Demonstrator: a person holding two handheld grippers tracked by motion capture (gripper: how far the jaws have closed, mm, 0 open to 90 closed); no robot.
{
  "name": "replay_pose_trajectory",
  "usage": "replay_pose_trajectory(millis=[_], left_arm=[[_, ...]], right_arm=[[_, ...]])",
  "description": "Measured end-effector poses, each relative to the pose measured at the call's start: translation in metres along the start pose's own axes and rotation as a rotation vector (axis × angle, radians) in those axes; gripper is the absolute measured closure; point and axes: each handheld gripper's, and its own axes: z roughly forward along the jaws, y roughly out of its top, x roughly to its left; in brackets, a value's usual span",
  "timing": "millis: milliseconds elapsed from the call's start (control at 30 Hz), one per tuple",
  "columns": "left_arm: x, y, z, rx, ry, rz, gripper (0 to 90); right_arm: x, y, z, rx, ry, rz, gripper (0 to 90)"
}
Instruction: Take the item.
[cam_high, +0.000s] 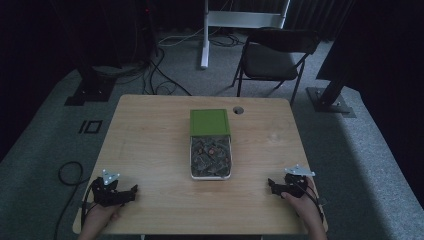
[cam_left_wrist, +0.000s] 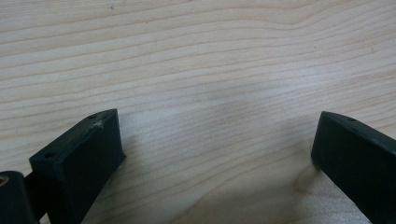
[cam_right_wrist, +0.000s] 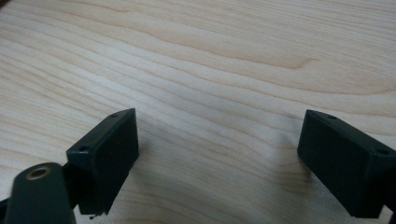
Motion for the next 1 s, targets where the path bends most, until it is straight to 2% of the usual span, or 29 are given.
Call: replay_pose_trajectory(millis=[533,1000], left_arm=[[0.0011,0.0007,0.0006,0.002,0.004,-0.005,2.5],[0.0011,0.0007,0.0007,0.002,0.003,-0.004,2.4]], right_arm=[[0.0007,-0.0008,-0.0008,0.000,-0.005,0.006,11.9],[0.0014,-0.0008,-0.0009,-0.002,-0.033,0.034,11.8]])
